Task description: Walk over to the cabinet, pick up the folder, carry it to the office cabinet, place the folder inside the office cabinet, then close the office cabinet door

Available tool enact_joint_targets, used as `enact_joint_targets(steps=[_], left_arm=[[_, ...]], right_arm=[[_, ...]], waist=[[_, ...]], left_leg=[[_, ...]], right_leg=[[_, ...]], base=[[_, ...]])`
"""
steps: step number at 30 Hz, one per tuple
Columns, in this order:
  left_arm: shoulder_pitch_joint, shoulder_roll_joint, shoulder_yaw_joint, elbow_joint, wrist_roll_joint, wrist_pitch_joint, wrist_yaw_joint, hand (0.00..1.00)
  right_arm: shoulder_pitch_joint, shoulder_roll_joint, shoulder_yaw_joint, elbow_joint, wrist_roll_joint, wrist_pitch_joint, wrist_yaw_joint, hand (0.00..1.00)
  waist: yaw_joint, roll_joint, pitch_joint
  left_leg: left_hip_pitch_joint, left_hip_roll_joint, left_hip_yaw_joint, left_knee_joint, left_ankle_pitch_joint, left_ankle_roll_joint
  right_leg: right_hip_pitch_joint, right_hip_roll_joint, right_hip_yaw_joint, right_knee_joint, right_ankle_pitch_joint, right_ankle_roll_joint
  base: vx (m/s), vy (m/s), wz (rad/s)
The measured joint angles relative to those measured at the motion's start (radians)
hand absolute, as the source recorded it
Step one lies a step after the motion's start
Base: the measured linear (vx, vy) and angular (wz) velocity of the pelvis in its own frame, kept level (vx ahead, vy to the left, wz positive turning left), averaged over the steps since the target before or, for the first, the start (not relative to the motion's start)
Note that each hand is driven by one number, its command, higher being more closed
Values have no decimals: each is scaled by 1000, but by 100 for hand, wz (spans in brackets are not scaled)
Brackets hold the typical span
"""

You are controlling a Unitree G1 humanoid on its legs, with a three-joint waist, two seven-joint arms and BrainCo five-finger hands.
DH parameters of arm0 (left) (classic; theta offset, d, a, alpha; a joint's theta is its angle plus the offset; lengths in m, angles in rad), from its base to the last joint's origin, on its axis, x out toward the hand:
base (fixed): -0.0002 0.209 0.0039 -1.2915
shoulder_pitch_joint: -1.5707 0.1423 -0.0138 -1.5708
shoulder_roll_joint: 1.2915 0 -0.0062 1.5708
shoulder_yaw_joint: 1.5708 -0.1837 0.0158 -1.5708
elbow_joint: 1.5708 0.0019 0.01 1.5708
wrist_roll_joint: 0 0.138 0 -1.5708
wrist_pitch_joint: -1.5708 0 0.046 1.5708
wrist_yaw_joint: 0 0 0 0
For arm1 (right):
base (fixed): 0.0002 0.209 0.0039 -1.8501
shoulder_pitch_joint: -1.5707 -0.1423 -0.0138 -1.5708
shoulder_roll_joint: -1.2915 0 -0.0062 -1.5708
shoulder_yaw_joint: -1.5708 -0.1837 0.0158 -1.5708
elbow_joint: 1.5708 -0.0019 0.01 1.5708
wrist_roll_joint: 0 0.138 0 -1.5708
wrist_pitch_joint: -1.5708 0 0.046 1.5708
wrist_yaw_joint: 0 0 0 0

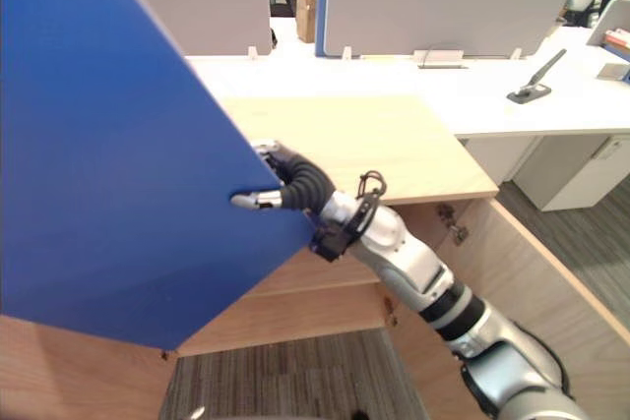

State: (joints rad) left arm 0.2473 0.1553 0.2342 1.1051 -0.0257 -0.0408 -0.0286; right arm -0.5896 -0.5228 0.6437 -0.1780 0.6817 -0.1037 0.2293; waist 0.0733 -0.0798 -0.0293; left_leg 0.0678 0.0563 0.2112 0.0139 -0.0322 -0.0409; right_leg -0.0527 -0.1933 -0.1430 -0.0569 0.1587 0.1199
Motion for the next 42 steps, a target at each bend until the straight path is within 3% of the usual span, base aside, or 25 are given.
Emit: enact_joint_targets(steps=[4, 7, 8, 9, 13, 15, 20, 24, 28, 31, 34, 35, 36, 37, 38, 42], left_arm=[[11, -24, 85, 24, 139, 12, 25, 0], [13, -34, 125, 24, 148, 12, 36, 0], [12, -39, 149, 27, 147, 12, 46, 0], [12, -40, 154, 27, 147, 12, 47, 0], [10, -53, 218, 32, 142, 11, 48, 0], [9, -54, 235, 33, 139, 11, 48, 0], [-20, -51, 245, 35, 135, 13, 54, 0], [-35, -50, 237, 35, 135, 13, 62, 0], [-46, -53, 213, 31, 138, 13, 68, 0], [-47, -65, 191, 21, 130, 12, 69, 0], [-47, -68, 186, 20, 92, 12, 69, 0], [-47, -71, 187, 20, 74, 12, 70, 0], [-49, -76, 196, 20, 54, 12, 71, 0], [-52, -79, 204, 20, 48, 12, 72, 0], [-56, -87, 226, 20, 25, 12, 78, 0], [-64, -116, 293, 8, -14, 12, 89, 0]], right_arm=[[-1, 35, 28, 7, -146, -1, -7, 100], [-6, 35, 85, 8, -290, -12, -19, 100], [-5, 34, 155, 15, -410, -27, -21, 100], [-5, 33, 176, 21, -432, -31, -21, 100], [32, 10, 387, 135, -666, -52, 26, 100], [72, 2, 419, 208, -781, -70, 31, 100], [103, -22, 416, 443, -1114, -86, 26, 100], [173, -14, 404, 577, -1227, -89, 43, 100], [245, 87, 274, 760, -1249, -67, 41, 100], [247, 204, 25, 928, -1038, 22, -19, 100], [222, 272, -143, 1022, -825, 62, -84, 100], [205, 290, -181, 1060, -691, 74, -109, 100], [192, 305, -218, 1089, -543, 78, -134, 100], [189, 312, -238, 1095, -478, 79, -144, 100], [188, 334, -293, 1095, -283, 78, -165, 100], [186, 381, -409, 1095, 107, 61, -183, 100]], waist=[[0, -3, -2], [0, -3, -2], [-1, -3, -2], [-1, -4, -3], [6, -9, -5], [9, -13, -4], [15, -9, 20], [22, -5, 33], [25, 8, 65], [31, 30, 80], [34, 38, 90], [34, 42, 97], [37, 48, 108], [37, 50, 114], [37, 56, 123], [38, 73, 132]], left_leg=[[1, 0, 0, 0, -1, -1], [3, 0, 0, 0, -3, -4], [2, 0, 0, 0, -4, -6], [2, 0, 0, 0, -4, -6], [-1, -2, -5, 0, -5, -7], [-7, -3, -12, 1, -5, -7], [-15, -6, -31, 9, -5, -7], [-16, -7, -42, 9, -5, -8], [-19, -11, -56, 10, -2, -4], [-23, -18, -67, 10, -1, -2], [-32, -19, -75, 11, 0, 0], [-33, -19, -77, 11, 0, 0], [-34, -20, -79, 10, 1, 0], [-34, -20, -80, 10, 1, 1], [-43, -20, -81, 10, 2, 2], [-53, -19, -94, 10, 5, 5]], right_leg=[[0, 0, 2, -2, 0, 0], [-1, 0, 1, -2, 0, 0], [-1, 0, 1, -2, 0, 0], [-1, 0, 1, -2, 0, 0], [-1, -2, -2, -2, -1, 1], [-1, -5, -13, -1, -1, 1], [2, -9, -23, 1, -2, 1], [5, -10, -34, 1, -5, 5], [7, -12, -44, 1, -6, 6], [5, -19, -46, 2, -7, 8], [-1, -20, -50, 1, -7, 9], [-1, -20, -51, 1, -8, 9], [-1, -20, -52, 1, -8, 9], [-1, -20, -52, 1, -8, 9], [-3, -20, -56, 0, -8, 9], [0, -20, -73, -7, -8, 9]], base=[[0, 0, 0], [0, 0, 0], [0, 0, 0], [0, 0, 0], [0, 0, 2], [0, 0, 11], [-3, 10, 8], [16, 23, 7], [16, 18, 6], [22, 40, 4], [23, 31, 6], [0, 0, 0], [0, 0, 0], [32, 36, 1], [30, 30, 3], [33, 28, 10]])
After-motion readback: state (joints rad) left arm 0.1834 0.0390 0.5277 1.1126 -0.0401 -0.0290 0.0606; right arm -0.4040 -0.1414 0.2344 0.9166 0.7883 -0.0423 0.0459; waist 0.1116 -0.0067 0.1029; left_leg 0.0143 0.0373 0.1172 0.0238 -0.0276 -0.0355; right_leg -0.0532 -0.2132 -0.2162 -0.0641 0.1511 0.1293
